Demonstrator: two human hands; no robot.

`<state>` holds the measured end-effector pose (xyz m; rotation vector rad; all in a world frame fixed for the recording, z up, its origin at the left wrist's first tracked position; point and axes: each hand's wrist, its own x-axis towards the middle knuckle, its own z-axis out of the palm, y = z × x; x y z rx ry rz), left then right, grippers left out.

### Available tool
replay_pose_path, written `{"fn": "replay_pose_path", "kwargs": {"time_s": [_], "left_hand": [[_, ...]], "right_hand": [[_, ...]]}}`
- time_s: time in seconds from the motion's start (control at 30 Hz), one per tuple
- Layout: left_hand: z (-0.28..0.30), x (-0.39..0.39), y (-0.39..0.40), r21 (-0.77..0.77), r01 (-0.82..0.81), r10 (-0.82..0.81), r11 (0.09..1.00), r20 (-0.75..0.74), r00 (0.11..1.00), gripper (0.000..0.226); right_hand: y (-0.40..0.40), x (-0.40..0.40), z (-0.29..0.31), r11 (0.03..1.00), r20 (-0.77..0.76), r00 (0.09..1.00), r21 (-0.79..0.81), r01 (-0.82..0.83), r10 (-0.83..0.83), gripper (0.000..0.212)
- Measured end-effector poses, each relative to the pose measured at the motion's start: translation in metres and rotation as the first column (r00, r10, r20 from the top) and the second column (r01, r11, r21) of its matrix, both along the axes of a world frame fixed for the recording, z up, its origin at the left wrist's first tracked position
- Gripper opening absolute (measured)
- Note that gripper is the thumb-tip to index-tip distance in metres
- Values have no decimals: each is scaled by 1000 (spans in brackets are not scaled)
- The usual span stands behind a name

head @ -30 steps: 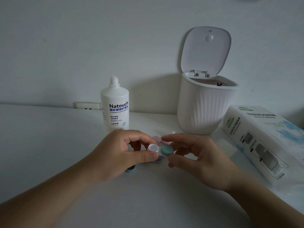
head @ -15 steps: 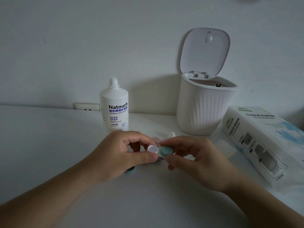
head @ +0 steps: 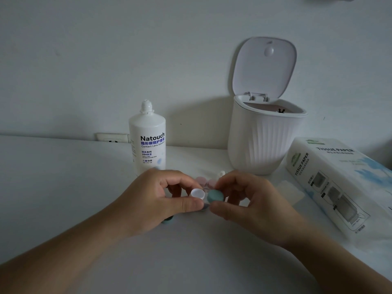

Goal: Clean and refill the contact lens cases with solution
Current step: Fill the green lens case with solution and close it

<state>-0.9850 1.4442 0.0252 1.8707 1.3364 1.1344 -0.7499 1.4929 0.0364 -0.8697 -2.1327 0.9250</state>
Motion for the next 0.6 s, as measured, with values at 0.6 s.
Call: {"fn": "replay_pose_path", "kwargs": {"time_s": [0.6], "left_hand": [[3,0,-1,16,-10,10,1000,-4,1000,31]], "right_hand": [[1,0,2,997,18,998,-54,-56,57,21]]}}
